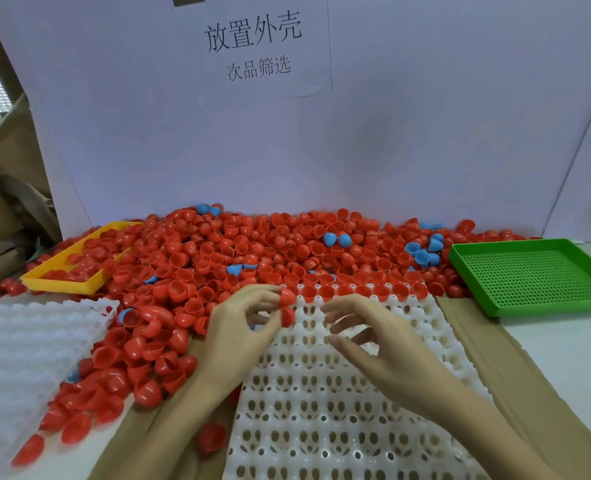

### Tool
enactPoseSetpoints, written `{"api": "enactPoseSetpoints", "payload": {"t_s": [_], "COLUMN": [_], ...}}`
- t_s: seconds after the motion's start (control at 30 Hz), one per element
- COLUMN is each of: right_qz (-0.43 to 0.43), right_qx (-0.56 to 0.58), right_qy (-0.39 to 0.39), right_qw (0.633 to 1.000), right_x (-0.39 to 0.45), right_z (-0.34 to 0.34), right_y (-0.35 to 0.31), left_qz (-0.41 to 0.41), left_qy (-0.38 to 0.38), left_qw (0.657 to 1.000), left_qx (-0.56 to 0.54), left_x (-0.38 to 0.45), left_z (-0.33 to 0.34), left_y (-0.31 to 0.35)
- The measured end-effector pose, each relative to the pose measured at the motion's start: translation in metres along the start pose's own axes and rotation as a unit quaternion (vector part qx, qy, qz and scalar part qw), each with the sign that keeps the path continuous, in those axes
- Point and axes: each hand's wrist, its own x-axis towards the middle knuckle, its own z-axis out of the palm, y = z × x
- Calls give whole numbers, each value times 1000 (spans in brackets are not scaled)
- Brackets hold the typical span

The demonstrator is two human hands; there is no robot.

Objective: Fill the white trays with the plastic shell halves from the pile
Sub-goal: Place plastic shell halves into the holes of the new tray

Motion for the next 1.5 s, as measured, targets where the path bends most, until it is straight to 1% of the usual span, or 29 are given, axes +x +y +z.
{"api": "enactPoseSetpoints", "payload": {"t_s": [0.07, 0.1, 0.17, 0.37, 0.5, 0.6, 0.67, 0.83, 0.93, 1.03, 1.13, 1.17, 1.23, 1.3, 1.4, 1.5], "right_qz": [7, 10, 14, 20, 23, 21, 21, 22, 26, 24, 23, 25, 29, 29, 34, 44], "right_qx": [-12, -16, -22, -37, -40, -45, -50, -89, -102, -109, -118, -119, -110, -96, -92, -90], "right_qy": [8, 11, 16, 20, 21, 19, 14, -12, -23, -30, -36, -38, -40, -41, -40, -37], "right_qw": [1000, 1000, 1000, 999, 999, 999, 998, 996, 994, 993, 992, 992, 993, 994, 994, 994], "right_x": [0, 0, 0, 1, 1, 1, 2, 2, 3, 3, 4, 4, 5, 5, 4, 4], "right_z": [-4, -5, -8, -8, -9, -8, -7, -3, -2, -2, -1, -1, -1, -2, -4, -7], "right_y": [1, 1, 2, 5, 6, 7, 9, 18, 23, 24, 24, 24, 23, 22, 22, 24], "left_qz": [21, 23, 16, 14, 33, 44, 52, 65, 60, 33, -65, -85, -75, -53, -39, -17], "left_qy": [23, 21, 2, -24, -30, -58, -76, -79, -77, -46, 1, 17, 46, 51, 14, -55], "left_qw": [995, 991, 987, 988, 987, 983, 979, 976, 978, 990, 998, 996, 994, 986, 972, 950], "left_qx": [98, 129, 157, 154, 152, 169, 184, 192, 183, 125, 15, 4, 67, 147, 232, 307], "left_x": [7, 9, 11, 9, 9, 8, 7, 6, 7, 12, 33, 42, 63, 85, 111, 123], "left_z": [-7, -10, -12, -10, -10, -13, -13, -12, -13, -12, -15, -16, -18, -19, -18, -12], "left_y": [-12, -18, -27, -32, -29, -28, -29, -32, -34, -35, -38, -40, -46, -52, -63, -74]}}
